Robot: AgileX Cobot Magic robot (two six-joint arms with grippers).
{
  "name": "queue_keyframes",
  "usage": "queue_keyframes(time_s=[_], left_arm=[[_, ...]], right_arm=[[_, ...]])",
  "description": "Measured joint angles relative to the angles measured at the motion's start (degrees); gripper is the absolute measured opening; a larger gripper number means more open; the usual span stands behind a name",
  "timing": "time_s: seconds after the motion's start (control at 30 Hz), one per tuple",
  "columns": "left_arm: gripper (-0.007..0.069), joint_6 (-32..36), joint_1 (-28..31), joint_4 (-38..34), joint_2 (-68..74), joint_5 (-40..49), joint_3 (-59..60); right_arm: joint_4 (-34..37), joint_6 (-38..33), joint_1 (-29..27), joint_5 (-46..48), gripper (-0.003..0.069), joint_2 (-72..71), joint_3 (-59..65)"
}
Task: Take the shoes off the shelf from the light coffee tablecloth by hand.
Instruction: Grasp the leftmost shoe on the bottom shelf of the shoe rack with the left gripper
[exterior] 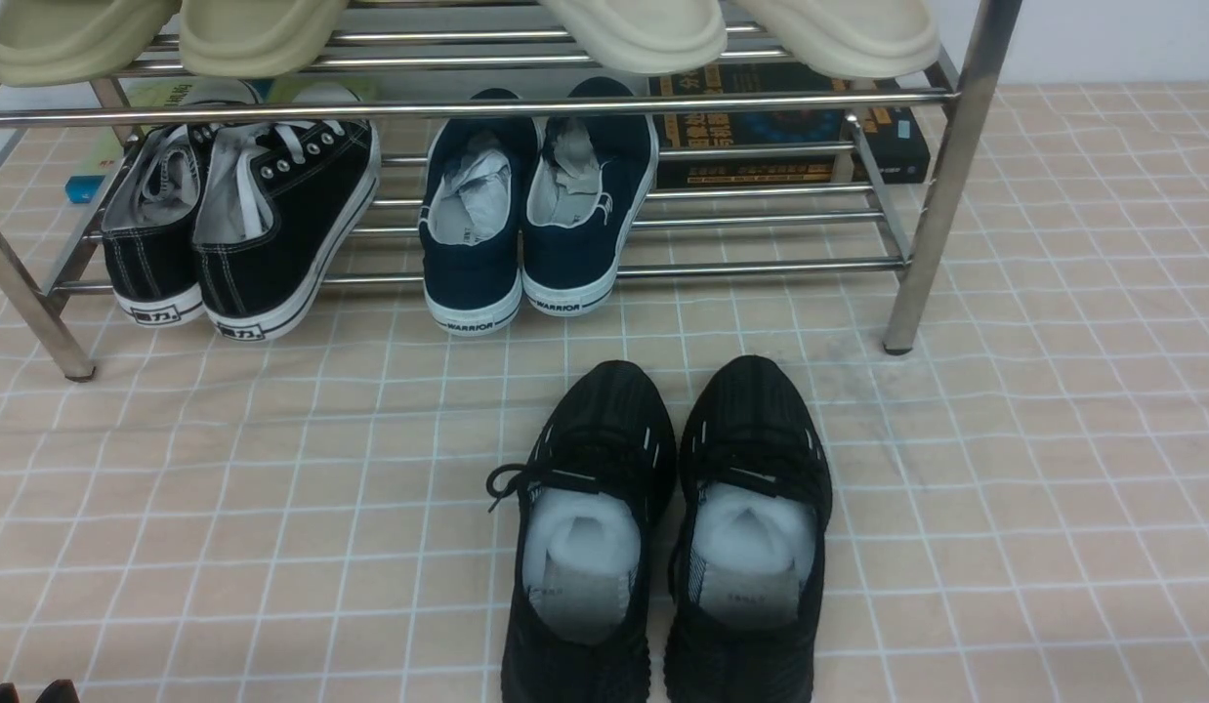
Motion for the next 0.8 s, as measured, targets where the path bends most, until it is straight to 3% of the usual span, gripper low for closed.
queue_keyframes(time_s=[0.33,0.4,0.63,0.8], left_arm=[[0.0239,-1.06,0.00,-0.93,0.00,0.00,0.00],[0.0239,-5.67,0.00,-6.38,0.00,-0.13,0.00],[0.0239,-29.73,0.00,-35.90,0.00,0.30,0.17],[0.0239,-35.25,0.00,-41.84,0.00,-1.11,0.17]], right_arm=[[0.00,0.00,0.00,0.00,0.0161,0.00,0.00],[0.00,0.00,0.00,0.00,0.0163,0.00,0.00],[0.00,0.00,0.00,0.00,0.0174,0.00,0.00],[0.00,0.00,0.00,0.00,0.0178,0.00,0.00]])
